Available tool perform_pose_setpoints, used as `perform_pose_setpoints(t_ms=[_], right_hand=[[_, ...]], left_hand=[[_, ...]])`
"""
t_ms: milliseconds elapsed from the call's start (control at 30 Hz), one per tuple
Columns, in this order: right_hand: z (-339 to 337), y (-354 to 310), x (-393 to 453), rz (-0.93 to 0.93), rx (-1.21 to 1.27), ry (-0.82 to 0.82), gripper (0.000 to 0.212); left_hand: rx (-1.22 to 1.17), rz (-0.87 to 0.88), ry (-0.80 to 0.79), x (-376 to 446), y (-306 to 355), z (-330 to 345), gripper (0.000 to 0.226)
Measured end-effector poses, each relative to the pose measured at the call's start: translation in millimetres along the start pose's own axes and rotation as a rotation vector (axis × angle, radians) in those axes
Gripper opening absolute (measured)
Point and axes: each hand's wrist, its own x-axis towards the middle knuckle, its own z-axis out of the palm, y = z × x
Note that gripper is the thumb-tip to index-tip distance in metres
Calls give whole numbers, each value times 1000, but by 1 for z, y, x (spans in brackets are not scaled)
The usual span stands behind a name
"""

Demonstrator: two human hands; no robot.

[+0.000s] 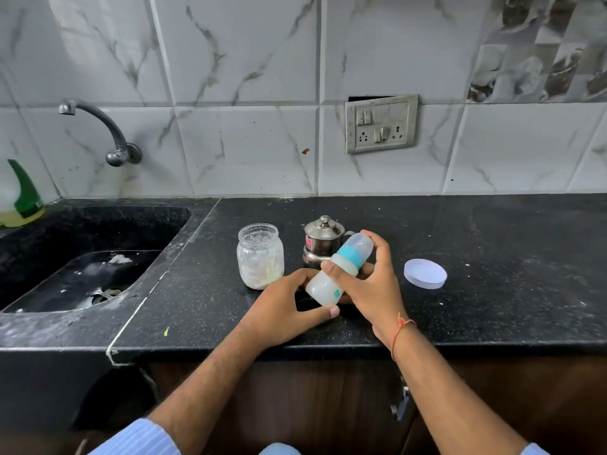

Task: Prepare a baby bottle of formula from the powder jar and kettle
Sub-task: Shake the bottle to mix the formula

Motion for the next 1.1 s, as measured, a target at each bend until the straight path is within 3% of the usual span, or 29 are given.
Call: perform_pose_setpoints(t_ms=[200, 433, 567, 633, 700, 833, 933, 967, 1067, 1100], right_hand=[[-7, -1, 3, 100, 260, -248, 71], [-9, -2, -2, 52, 276, -398, 114], [-4, -4, -6, 11, 234, -396, 126], [-3, -5, -7, 14, 215, -397, 125], [-3, -10, -5, 38, 274, -332, 116], [-15, -7, 6, 97, 613, 23, 83], [-13, -6, 2, 122, 452, -201, 85], [-11, -5, 2, 105, 433, -193, 86], [-17, -1, 10, 97, 633, 99, 76], [-17, -2, 10, 105, 611, 69, 75]], left_hand=[[-93, -4, 5, 0, -4, -3, 64], [-289, -14, -208, -3, -4, -14, 90], [-334, -1, -271, -1, -4, -15, 80], [-359, 0, -272, 0, -6, -14, 89], [-353, 7, -232, 1, -7, -11, 97], [-329, 14, -120, 1, -7, -3, 109], [-281, 53, -95, 0, -9, -1, 121], [-253, 56, -90, 0, -9, -2, 125], [-172, 56, -75, -1, -8, -3, 134], [-151, 59, -70, -1, -8, -2, 135]])
